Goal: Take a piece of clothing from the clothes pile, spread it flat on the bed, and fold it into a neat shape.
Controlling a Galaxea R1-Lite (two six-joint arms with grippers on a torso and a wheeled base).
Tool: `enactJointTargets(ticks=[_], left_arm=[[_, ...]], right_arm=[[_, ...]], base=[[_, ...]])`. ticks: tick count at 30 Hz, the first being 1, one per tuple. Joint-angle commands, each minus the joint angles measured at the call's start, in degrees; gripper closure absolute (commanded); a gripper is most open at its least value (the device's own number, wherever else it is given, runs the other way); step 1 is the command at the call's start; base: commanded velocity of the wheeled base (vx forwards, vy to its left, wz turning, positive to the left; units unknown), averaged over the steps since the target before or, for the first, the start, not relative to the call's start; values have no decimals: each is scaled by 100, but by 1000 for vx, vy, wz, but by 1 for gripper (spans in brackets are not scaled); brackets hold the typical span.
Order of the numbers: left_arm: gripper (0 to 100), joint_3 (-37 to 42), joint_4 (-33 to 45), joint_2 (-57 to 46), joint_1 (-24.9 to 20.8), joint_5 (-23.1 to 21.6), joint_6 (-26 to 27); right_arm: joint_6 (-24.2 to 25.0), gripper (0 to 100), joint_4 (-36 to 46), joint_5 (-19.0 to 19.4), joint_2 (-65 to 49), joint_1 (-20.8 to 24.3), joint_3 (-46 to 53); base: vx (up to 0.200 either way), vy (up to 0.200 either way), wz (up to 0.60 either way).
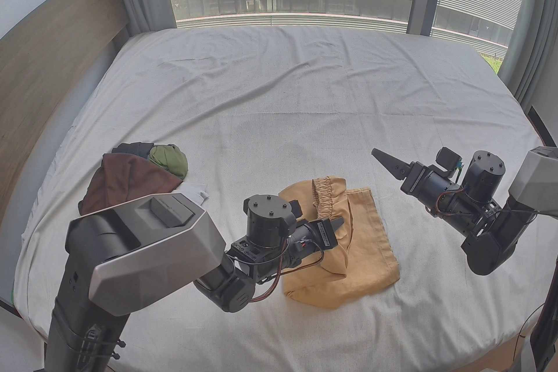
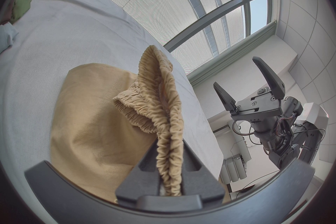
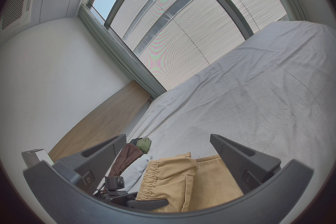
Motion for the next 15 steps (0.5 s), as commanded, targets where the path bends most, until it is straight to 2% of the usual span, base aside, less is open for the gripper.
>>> enactJointTargets(ticks=[1,6,7,15], left_arm=[[100,-44,4,26,-6,1,-3],[100,-44,4,52,-15,1,-3],[0,-44,4,52,-15,1,-3],[0,-184,-4,52,-94,89,-3]], right_arm=[[0,0,-3,3,6,-3,1],[0,0,-3,3,15,6,1],[0,0,-3,3,24,6,1],[0,0,-3,3,24,-3,1]], base=[[0,0,0],[0,0,0],[0,0,0],[0,0,0]])
